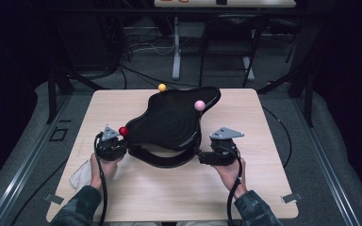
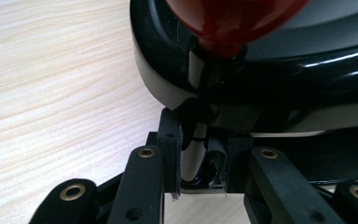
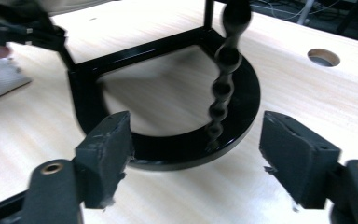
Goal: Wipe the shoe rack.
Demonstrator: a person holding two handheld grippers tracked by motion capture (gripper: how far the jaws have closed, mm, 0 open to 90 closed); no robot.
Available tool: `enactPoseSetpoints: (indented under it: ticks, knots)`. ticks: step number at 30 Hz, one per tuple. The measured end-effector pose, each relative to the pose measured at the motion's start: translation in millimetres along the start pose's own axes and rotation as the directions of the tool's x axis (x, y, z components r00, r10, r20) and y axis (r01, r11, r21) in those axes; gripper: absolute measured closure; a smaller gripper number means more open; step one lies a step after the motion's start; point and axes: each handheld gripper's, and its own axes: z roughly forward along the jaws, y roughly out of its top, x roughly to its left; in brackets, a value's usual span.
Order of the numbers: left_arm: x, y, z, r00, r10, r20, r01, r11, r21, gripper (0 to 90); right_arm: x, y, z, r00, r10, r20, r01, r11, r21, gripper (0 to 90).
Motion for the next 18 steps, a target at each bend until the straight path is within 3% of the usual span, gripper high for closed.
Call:
enactPoseSetpoints:
  ticks: [1, 2, 3, 4, 5, 8, 9, 10, 13, 14, 18]
  knots:
    - [-0.4, -0.5, -0.6, 1.0000, 0.000, 0.001, 0.000, 1.0000, 0.000, 74.4, 1.3, -0.7, -3.5, 0.9989, 0.004, -0.046, -0.005, 1.000, -0.015, 19.1]
    - [-0.9, -0.9, -1.2, 1.0000, 0.002, 0.002, -0.002, 1.0000, 0.001, 74.5, 3.9, -0.7, -7.5, 0.9986, -0.001, -0.052, 0.000, 1.000, -0.018, 18.9]
    - [-2.0, -1.7, -1.7, 1.0000, 0.001, 0.002, -0.001, 1.0000, -0.003, 74.6, 8.9, 0.1, -12.6, 1.0000, -0.001, 0.006, 0.001, 1.000, -0.009, 18.5]
    - [-3.2, -2.4, -2.6, 1.0000, 0.001, 0.000, -0.001, 1.0000, -0.001, 74.6, 11.5, 0.7, -15.8, 1.0000, 0.000, -0.003, 0.000, 1.000, -0.014, 17.8]
    - [-4.3, -2.8, -3.7, 1.0000, 0.005, 0.000, -0.005, 1.0000, 0.001, 74.7, 13.0, 1.0, -17.6, 0.9987, 0.001, -0.050, -0.002, 1.000, -0.025, 17.5]
    - [-8.1, -5.0, -6.8, 1.0000, 0.004, 0.001, -0.004, 1.0000, 0.004, 74.6, 22.0, 2.1, -20.7, 0.9965, 0.003, -0.083, -0.005, 0.999, -0.032, 16.1]
    - [-9.8, -5.6, -7.9, 1.0000, 0.003, -0.001, -0.003, 1.0000, 0.006, 74.6, 25.3, 2.8, -21.7, 0.9987, -0.007, -0.051, 0.006, 1.000, -0.024, 16.1]
    - [-11.3, -6.2, -9.0, 1.0000, 0.000, -0.002, 0.000, 1.0000, 0.008, 74.6, 27.0, 3.2, -21.2, 0.9935, -0.011, -0.113, 0.006, 0.999, -0.043, 16.0]
    - [-15.7, -7.9, -12.3, 1.0000, -0.004, -0.003, 0.004, 0.9999, 0.016, 74.5, 36.8, 6.5, -22.7, 0.9957, -0.025, -0.089, 0.021, 0.999, -0.045, 16.1]
    - [-17.4, -8.8, -13.2, 1.0000, -0.004, -0.004, 0.004, 0.9999, 0.015, 74.5, 38.6, 7.5, -22.6, 0.9938, -0.026, -0.108, 0.021, 0.998, -0.052, 16.1]
    - [-21.4, -11.1, -16.7, 0.9998, 0.011, 0.017, -0.011, 0.9997, 0.020, 74.5, 47.1, 11.5, -23.4, 0.9931, -0.038, -0.111, 0.030, 0.997, -0.070, 17.3]
